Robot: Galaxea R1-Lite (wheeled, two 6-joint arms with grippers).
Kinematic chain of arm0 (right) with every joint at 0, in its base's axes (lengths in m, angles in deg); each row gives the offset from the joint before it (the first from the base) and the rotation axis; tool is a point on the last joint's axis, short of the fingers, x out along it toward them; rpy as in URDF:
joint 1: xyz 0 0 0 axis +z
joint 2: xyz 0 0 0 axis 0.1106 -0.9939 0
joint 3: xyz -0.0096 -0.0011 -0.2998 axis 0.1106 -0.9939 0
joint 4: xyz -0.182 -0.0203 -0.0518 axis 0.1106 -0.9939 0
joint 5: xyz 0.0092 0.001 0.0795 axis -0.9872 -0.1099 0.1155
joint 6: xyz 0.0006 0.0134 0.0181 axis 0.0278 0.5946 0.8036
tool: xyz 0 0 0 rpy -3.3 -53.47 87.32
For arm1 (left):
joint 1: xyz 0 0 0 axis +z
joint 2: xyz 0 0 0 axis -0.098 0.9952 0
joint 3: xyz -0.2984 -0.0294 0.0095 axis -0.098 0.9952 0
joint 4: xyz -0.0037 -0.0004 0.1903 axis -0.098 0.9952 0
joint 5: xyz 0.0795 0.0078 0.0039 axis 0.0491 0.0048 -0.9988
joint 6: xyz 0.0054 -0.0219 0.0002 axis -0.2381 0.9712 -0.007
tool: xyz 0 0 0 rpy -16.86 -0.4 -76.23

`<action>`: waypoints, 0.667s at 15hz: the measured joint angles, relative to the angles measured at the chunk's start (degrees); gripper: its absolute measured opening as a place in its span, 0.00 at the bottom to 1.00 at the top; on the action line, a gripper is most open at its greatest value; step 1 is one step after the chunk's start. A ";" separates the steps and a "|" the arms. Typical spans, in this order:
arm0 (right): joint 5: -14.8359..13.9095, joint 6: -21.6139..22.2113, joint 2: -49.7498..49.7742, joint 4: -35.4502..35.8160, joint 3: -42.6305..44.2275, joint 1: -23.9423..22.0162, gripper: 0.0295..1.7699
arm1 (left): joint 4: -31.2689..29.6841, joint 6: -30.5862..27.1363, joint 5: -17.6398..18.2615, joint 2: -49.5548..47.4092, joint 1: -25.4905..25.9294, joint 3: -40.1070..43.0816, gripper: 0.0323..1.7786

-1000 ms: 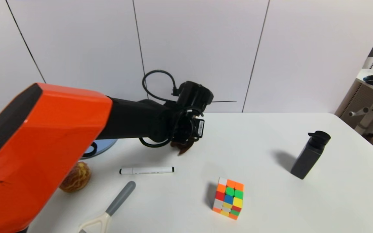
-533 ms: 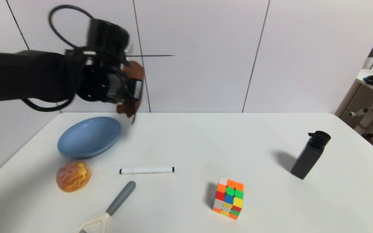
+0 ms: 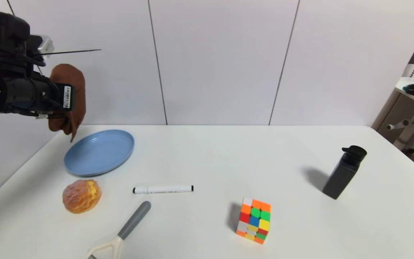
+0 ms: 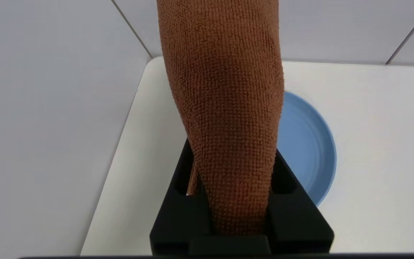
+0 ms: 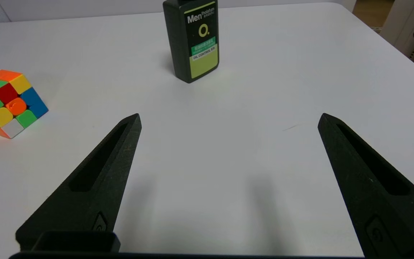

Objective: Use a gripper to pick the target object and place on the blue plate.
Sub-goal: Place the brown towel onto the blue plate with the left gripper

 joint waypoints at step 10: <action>-0.05 0.00 0.00 0.00 0.00 -0.02 0.96 | -17.68 0.45 0.89 11.93 0.17 9.90 0.19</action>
